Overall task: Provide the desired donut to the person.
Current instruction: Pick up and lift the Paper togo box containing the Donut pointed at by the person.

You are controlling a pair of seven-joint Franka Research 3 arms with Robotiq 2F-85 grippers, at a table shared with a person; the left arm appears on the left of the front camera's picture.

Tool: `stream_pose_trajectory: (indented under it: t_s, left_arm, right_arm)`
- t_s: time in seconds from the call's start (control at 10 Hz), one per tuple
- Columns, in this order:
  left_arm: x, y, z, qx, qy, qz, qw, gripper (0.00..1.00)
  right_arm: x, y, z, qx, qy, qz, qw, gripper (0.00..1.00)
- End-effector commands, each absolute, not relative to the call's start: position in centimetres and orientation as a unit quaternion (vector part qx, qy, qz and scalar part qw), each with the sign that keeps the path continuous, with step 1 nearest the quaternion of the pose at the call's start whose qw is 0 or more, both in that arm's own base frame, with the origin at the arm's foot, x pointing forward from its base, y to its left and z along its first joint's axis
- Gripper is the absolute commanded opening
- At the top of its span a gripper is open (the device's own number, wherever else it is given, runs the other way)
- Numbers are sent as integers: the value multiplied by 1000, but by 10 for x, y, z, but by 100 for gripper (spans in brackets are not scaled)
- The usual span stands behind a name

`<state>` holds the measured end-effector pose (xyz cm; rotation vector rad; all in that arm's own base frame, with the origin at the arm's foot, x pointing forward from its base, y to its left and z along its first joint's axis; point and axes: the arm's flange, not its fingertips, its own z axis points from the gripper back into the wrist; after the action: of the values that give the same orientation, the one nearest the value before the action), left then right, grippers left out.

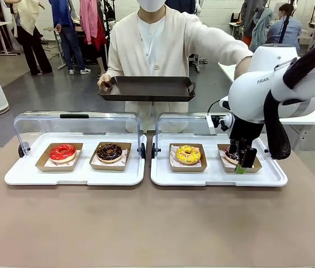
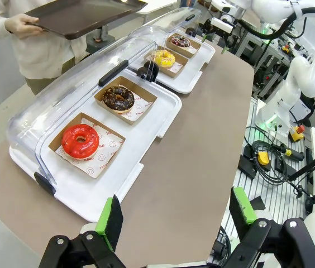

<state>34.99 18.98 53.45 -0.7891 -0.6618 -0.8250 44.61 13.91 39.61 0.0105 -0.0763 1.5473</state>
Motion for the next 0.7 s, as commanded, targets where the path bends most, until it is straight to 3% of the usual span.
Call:
stream_pose_trajectory:
  t_s: [0.0,0.6]
  left_arm:
    - [350,190,536,-370,-315,-385,784,100]
    - [350,190,536,-370,-315,-385,784,100]
  right_arm:
    - [458,134,375,10,-30,708,706,100]
    - [475,125,344,30,-57,709,703,100]
